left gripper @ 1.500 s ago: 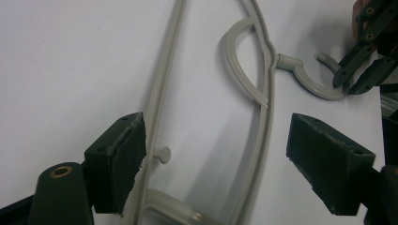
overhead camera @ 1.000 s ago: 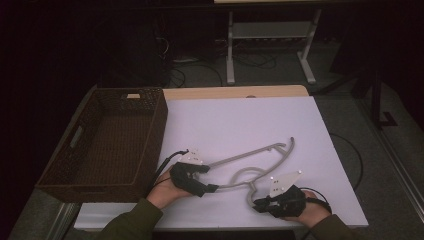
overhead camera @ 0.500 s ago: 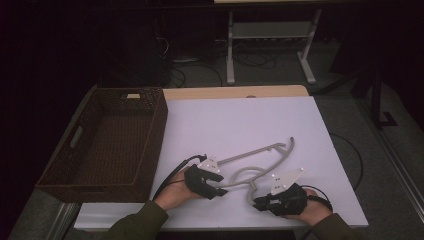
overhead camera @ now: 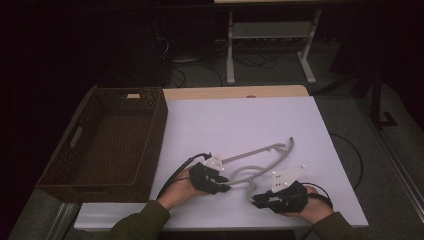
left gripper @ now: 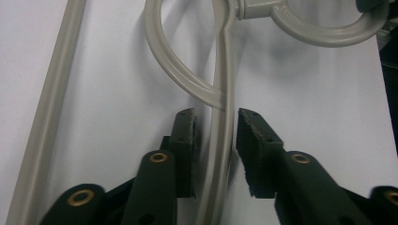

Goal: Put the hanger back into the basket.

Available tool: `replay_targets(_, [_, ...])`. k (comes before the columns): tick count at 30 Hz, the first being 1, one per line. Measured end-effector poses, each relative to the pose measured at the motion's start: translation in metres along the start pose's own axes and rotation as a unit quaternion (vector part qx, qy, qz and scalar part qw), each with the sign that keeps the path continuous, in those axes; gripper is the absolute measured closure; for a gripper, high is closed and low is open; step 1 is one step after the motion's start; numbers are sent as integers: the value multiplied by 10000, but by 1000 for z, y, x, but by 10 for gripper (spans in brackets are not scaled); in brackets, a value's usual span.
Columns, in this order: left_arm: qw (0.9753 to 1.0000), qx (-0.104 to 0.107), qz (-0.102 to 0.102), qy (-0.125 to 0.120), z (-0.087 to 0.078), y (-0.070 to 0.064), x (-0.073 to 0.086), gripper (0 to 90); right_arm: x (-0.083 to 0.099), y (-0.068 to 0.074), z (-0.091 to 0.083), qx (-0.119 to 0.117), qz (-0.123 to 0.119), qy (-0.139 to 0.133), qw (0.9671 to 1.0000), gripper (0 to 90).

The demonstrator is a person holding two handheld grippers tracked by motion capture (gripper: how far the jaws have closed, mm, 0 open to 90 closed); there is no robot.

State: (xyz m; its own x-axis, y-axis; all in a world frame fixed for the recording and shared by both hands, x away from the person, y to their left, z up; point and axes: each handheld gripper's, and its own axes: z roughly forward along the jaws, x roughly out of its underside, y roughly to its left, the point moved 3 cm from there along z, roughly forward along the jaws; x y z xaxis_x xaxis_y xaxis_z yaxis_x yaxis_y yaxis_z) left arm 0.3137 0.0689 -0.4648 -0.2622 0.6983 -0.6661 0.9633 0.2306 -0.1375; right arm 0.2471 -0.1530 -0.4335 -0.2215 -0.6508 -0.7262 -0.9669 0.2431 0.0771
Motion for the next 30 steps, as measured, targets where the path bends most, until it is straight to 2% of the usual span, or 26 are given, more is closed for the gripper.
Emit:
replay_targets(4, [10000, 2, 44, -29, -1, 1, -1, 780, -4, 1, -3, -7, 6, -61, 10000, 794])
replay_targets(11, [9999, 32, 122, -51, -3, -1, -3, 802, -6, 0, -8, 6, -19, -155, 9999, 782])
replay_targets(13, [9999, -1, 124, -14, -3, -1, -3, 806, -7, -1, -10, 36, -28, -214, 9998, 695])
replay_targets(16, [10000, 16, 87, -23, -4, -1, -4, 809, -9, -2, -14, 197, 128, -388, 9990, 520])
replay_targets(17, [10000, -2, 70, -57, -6, 0, -4, 812, -10, -2, -17, 299, 374, -533, 9974, 415])
replay_targets(18, [10000, -2, 70, -57, -6, 0, -4, 814, -10, -2, -17, 299, 374, -533, 9974, 415])
replay_targets(19, [10000, -3, 58, -69, -8, 0, -5, 814, -11, -4, -19, 359, 399, -571, 9969, 377])
replay_targets(23, [9998, 32, -127, -128, -12, 3, -5, 822, -11, -11, -27, 743, 549, -910, 9916, 264])
replay_targets(24, [9998, 31, -151, -137, -13, 3, -5, 822, -11, -13, -31, 866, 625, -989, 9893, 219])
replay_targets(25, [9998, 12, -145, -155, -13, 4, -5, 822, -11, -13, -31, 866, 625, -989, 9893, 219])
replay_targets(26, [9997, -3, -168, -174, -15, 4, -6, 822, -10, -15, -34, 938, 638, -1036, 9881, 202])
replay_targets(27, [9997, -16, -175, -192, -16, 5, -6, 823, -9, -17, -38, 1086, 692, -1132, 9852, 180])
replay_targets(28, [9996, -22, -185, -211, -17, 5, -6, 823, -9, -17, -38, 1086, 692, -1132, 9852, 180])
replay_targets(30, [9993, -89, -254, -269, -21, 6, -7, 823, -8, -17, -42, 1172, 782, -1209, 9826, 166])
